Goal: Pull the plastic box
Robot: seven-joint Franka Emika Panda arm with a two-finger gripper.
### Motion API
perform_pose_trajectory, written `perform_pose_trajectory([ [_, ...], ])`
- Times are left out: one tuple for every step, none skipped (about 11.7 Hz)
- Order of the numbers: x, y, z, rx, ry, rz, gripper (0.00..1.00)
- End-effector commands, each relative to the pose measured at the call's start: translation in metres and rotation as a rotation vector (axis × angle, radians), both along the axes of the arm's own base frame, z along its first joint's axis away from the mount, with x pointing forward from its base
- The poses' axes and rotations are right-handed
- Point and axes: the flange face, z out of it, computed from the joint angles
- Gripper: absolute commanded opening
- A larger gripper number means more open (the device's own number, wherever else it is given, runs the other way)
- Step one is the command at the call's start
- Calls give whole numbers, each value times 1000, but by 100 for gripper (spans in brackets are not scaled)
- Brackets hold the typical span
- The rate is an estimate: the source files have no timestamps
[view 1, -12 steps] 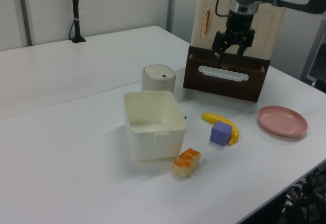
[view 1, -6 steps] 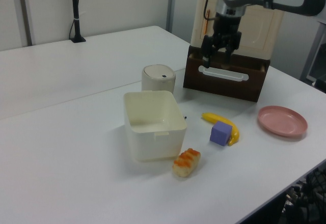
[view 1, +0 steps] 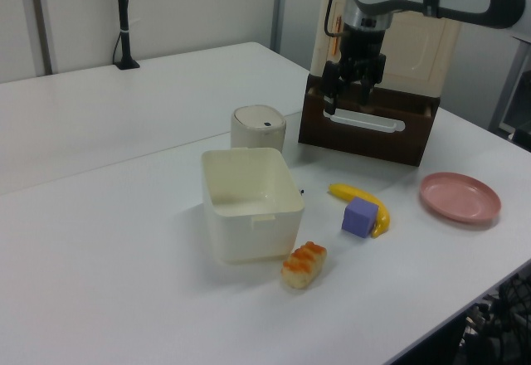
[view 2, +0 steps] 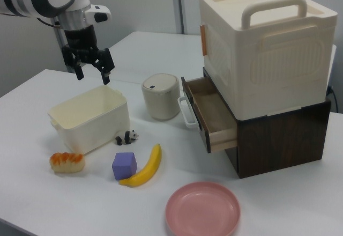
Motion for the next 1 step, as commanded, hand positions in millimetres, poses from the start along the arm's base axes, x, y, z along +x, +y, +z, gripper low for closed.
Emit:
perform_pose_trajectory([
  [-5,-5,6,22,11,6,100],
])
